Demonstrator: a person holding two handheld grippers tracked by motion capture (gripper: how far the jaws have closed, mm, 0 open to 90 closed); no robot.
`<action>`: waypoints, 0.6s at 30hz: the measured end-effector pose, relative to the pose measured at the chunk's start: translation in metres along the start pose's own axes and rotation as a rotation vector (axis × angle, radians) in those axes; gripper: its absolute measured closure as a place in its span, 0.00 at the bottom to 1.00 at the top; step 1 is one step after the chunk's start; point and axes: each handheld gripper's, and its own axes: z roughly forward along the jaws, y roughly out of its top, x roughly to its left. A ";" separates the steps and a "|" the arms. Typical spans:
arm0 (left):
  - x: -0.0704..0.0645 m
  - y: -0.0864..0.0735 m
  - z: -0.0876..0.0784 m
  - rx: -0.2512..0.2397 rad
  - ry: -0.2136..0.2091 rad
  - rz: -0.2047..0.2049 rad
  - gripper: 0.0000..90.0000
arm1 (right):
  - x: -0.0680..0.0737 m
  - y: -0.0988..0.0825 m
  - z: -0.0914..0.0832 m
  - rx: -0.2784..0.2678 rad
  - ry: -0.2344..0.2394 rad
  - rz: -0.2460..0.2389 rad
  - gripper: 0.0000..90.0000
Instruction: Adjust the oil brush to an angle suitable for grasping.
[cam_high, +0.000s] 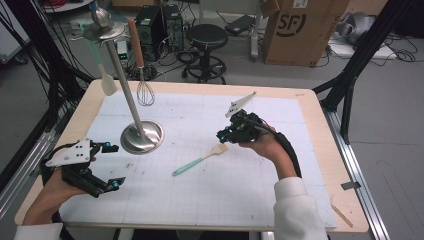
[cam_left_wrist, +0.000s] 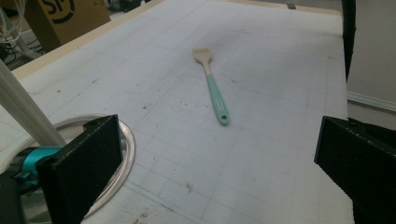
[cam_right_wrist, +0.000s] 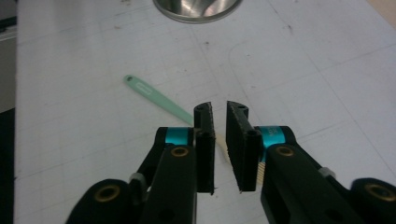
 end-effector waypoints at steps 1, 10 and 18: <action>0.000 0.000 0.000 0.001 -0.001 0.001 0.02 | -0.001 0.000 0.003 0.004 0.001 0.002 0.96; 0.000 -0.001 0.000 0.001 -0.004 -0.002 0.02 | -0.004 0.003 0.023 0.068 0.038 -0.004 0.99; -0.001 -0.002 0.001 0.009 -0.009 -0.002 0.02 | -0.008 0.005 0.042 0.107 0.051 -0.022 0.99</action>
